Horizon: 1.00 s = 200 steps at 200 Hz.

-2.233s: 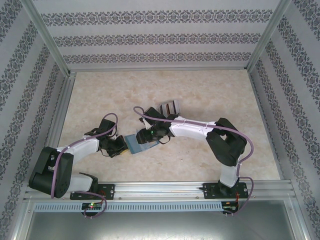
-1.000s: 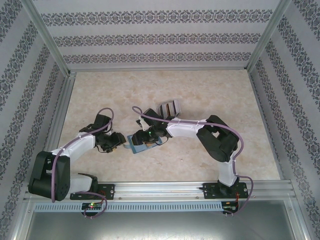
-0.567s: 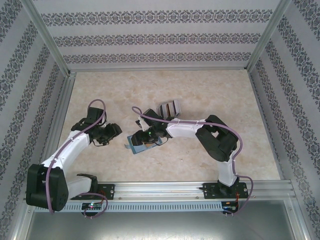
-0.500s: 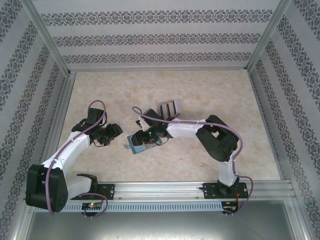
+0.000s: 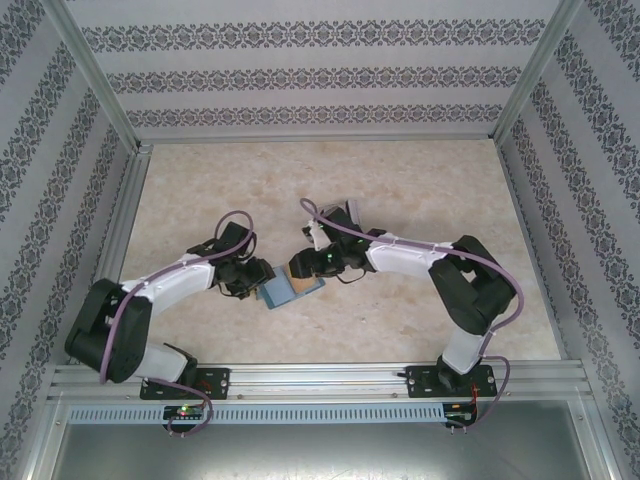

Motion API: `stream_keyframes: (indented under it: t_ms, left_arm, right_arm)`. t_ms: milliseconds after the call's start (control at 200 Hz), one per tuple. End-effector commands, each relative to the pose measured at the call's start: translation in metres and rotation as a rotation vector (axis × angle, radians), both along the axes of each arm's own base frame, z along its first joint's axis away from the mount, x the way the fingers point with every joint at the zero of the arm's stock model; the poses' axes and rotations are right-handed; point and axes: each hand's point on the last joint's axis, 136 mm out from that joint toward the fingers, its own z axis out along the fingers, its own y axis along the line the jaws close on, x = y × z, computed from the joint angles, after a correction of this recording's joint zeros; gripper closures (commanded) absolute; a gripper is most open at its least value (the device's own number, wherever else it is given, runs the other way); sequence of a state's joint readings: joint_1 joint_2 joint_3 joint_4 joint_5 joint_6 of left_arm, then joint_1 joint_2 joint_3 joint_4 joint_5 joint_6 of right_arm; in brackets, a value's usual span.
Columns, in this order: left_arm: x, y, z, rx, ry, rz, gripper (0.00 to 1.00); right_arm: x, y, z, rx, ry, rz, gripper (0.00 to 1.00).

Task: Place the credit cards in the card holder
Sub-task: Flip over the card slot in the card holder, then rotate the card holder at the center of the table.

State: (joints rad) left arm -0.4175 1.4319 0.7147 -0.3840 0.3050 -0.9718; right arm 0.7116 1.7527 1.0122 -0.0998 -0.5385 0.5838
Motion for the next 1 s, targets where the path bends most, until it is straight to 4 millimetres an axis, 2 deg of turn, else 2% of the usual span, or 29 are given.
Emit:
stream_keyframes:
  t_ms: [0,125,275,400,535,824,994]
  left_arm:
    - [0.021,-0.013,0.004,0.007,-0.056,0.009,0.49]
    - [0.025,-0.014,-0.001,0.021,-0.057,0.001,0.52]
    - [0.021,0.005,-0.001,0.136,-0.043,-0.020,0.54]
    - [0.024,0.007,-0.007,0.130,-0.028,-0.035,0.55]
    - [0.035,0.002,-0.009,0.141,-0.024,-0.071,0.56]
    - [0.069,0.006,0.006,0.165,-0.058,-0.113,0.54]
    - [0.087,0.014,0.027,0.174,-0.081,-0.126,0.50]
  right_arm:
    - [0.008,-0.014,-0.002,-0.015,-0.031,-0.022,0.44]
    - [0.014,-0.024,-0.007,-0.025,-0.022,-0.048,0.45]
    - [0.020,-0.030,-0.012,-0.045,-0.019,-0.068,0.45]
    - [0.023,-0.035,-0.016,-0.056,-0.018,-0.086,0.45]
    - [0.032,-0.052,0.001,-0.048,-0.062,-0.142,0.45]
    - [0.057,-0.103,0.050,0.015,-0.121,-0.268,0.45]
    - [0.079,-0.139,0.063,0.016,-0.148,-0.376,0.45]
